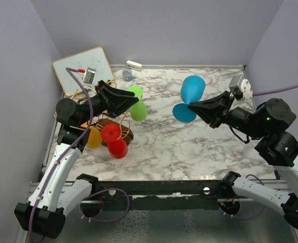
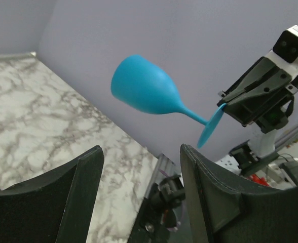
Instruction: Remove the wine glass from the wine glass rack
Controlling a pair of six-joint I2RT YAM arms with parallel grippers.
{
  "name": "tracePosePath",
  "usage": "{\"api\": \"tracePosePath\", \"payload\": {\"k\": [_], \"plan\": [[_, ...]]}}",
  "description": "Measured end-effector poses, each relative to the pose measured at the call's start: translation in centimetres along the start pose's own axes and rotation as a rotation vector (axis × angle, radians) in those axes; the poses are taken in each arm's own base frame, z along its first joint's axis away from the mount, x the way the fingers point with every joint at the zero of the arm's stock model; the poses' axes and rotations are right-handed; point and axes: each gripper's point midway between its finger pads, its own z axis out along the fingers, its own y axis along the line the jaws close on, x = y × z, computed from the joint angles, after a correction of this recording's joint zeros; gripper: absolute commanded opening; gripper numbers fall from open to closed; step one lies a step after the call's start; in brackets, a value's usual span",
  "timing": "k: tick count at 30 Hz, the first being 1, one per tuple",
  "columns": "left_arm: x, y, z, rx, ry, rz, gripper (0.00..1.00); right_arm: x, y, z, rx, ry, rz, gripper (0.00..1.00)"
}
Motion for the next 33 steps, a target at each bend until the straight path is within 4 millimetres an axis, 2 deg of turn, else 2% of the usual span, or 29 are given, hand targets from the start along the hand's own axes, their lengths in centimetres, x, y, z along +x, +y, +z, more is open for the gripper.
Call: {"api": "tracePosePath", "payload": {"k": [3, 7, 10, 14, 18, 23, 26, 33], "plan": [[1.5, -0.2, -0.1, 0.014, 0.074, -0.081, 0.66, 2.1, 0.0, -0.6, 0.002, 0.049, -0.007, 0.01], [2.7, -2.1, -0.1, 0.085, 0.139, -0.126, 0.64, 5.4, -0.3, 0.3, -0.003, 0.141, 0.014, 0.01], [3.6, -3.2, -0.1, 0.132, 0.174, -0.112, 0.61, 7.0, -0.3, 1.5, -0.026, 0.192, 0.038, 0.01], [5.2, -3.4, 0.1, 0.150, 0.229, -0.084, 0.59, 8.2, 0.0, 2.4, -0.059, 0.231, 0.073, 0.01], [7.0, -2.6, 0.7, 0.150, 0.294, -0.074, 0.58, 7.8, 0.6, 2.7, -0.087, 0.229, 0.093, 0.01], [8.8, -2.1, 1.3, 0.157, 0.355, -0.053, 0.58, 5.9, 1.2, 2.7, -0.116, 0.189, 0.100, 0.01], [9.2, -2.9, 1.8, 0.192, 0.374, -0.027, 0.57, 5.1, 1.5, 2.5, -0.129, 0.172, 0.105, 0.01], [10.7, -5.5, 2.8, 0.291, 0.425, -0.001, 0.55, 5.0, 1.8, 2.6, -0.139, 0.167, 0.120, 0.01]]}}
